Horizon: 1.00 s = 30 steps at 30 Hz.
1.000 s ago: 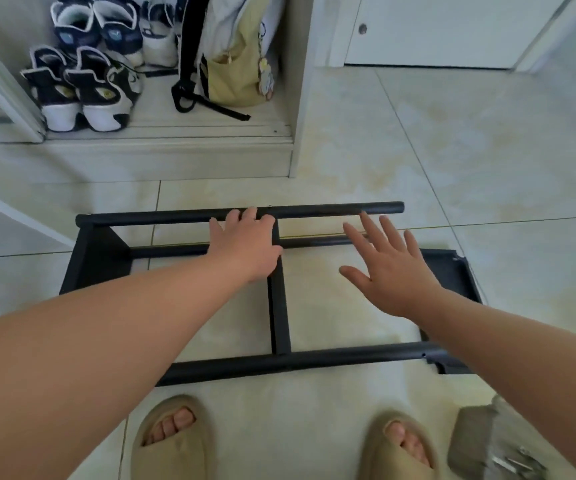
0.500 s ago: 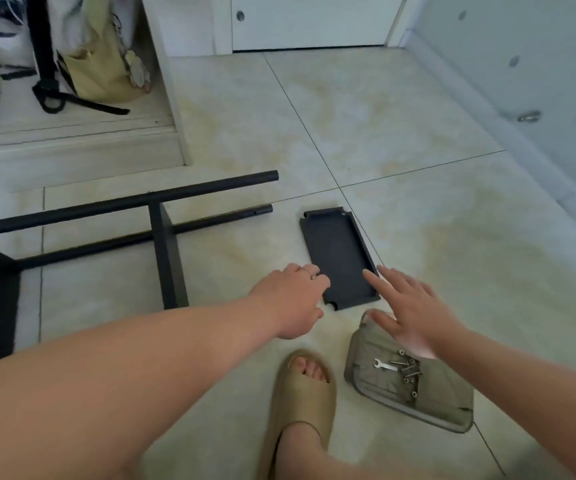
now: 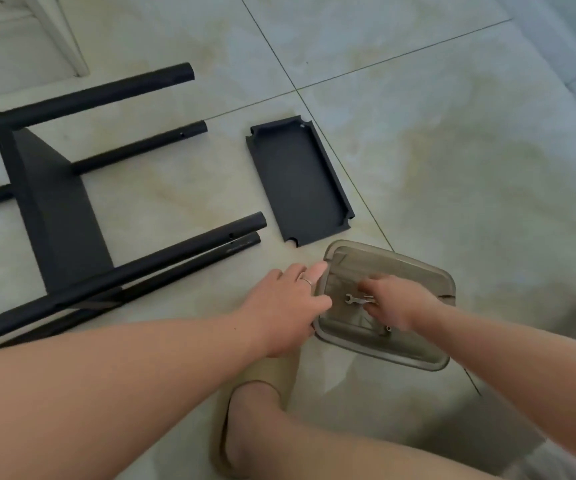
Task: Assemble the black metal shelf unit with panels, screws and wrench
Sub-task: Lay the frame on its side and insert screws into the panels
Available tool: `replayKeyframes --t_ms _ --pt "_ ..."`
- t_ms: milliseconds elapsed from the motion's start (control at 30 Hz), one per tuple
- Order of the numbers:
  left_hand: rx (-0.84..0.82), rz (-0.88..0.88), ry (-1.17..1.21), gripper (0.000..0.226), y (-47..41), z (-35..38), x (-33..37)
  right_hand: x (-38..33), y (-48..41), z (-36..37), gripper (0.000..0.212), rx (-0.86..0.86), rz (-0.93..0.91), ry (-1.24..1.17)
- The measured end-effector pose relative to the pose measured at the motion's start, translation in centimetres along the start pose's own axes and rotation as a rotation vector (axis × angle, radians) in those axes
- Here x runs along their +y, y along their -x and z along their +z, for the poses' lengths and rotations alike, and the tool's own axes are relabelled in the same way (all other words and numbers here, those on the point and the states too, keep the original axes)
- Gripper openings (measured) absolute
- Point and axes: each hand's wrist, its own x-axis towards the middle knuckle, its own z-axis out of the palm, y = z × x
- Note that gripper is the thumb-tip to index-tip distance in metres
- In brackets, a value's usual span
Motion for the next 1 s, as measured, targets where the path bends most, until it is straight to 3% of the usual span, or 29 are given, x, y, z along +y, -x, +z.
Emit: replayKeyframes --t_ms 300,433,633,733,867,1000 --pt "0.099 0.076 -0.037 0.033 -0.4 1.7 -0.7 2.9 -1.5 4.3 0.033 -0.005 0.116 0.038" --pt "0.103 0.083 -0.045 0.035 -0.4 1.8 -0.8 3.2 -2.2 5.0 0.021 0.048 0.119 0.023" --pt "0.076 0.061 -0.047 0.035 -0.4 1.5 -0.5 3.1 -2.4 4.7 0.023 0.065 0.129 -0.050" --pt "0.045 0.036 -0.045 0.036 -0.4 1.1 -0.2 3.2 -1.9 4.2 0.024 0.090 0.164 -0.107" --pt "0.022 0.030 -0.056 0.043 0.2 0.7 -0.1 2.8 -0.3 2.3 0.007 0.169 0.226 -0.263" --pt "0.039 -0.013 -0.037 0.044 1.8 -0.9 -1.1 0.4 2.0 -1.1 0.005 0.355 0.117 -0.462"
